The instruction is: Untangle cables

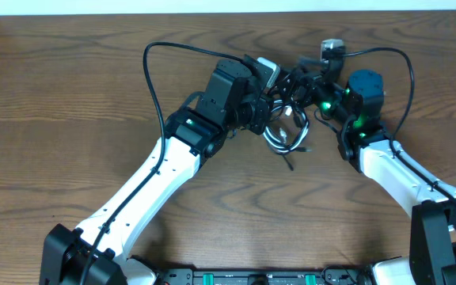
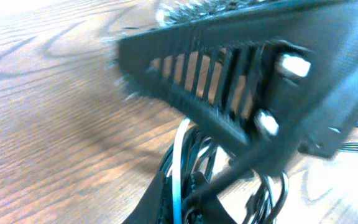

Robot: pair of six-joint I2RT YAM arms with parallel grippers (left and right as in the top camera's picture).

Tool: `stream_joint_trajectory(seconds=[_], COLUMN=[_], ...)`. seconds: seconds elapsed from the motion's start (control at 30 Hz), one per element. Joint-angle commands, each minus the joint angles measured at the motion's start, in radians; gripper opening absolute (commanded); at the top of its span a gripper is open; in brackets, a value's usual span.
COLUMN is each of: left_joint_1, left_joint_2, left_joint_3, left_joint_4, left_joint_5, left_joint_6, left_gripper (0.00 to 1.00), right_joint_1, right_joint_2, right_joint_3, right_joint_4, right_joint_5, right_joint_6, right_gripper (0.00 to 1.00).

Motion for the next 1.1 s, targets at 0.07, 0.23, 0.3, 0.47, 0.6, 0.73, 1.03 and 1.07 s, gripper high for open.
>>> stream_joint_trajectory(seconds=[0.07,0.23,0.3,0.47,0.6,0.73,1.03,1.07], left_joint_1=[0.002,0.002,0.002,0.002,0.002,0.001,0.001,0.001], left_joint_2=[-0.009,-0.009,-0.009,-0.009,-0.009,-0.009,-0.012,-0.012], left_joint_3=[0.006,0.006,0.006,0.006,0.006,0.006,0.007,0.007], left_joint_4=[-0.059,-0.129,-0.149,-0.196,-0.206,-0.206,-0.147,-0.130], left_joint_5=[-0.175,-0.420,-0.497,-0.653,-0.713,-0.723,-0.563,-0.524], left_joint_6=[-0.008,-0.009,-0.009,-0.009,-0.009,-0.009,-0.013,-0.013], left_gripper=[0.08,0.08,0.08,0.08,0.08,0.08,0.08,0.07], right_joint_1=[-0.074,-0.164,-0.185,-0.210,-0.214,-0.214,-0.212,-0.212], right_joint_2=[-0.002,-0.002,-0.002,-0.002,-0.002,-0.002,-0.002,-0.002], right_joint_3=[0.005,0.005,0.005,0.005,0.005,0.005,0.005,0.005], right_joint_4=[-0.121,-0.196,-0.212,-0.237,-0.238,-0.237,-0.124,-0.122], right_joint_5=[0.245,0.232,0.230,0.230,0.230,0.226,-0.151,-0.184], right_joint_6=[0.003,0.004,0.004,0.004,0.004,0.006,-0.229,-0.265], right_gripper=[0.95,0.91,0.90,0.89,0.89,0.90,0.96,0.96])
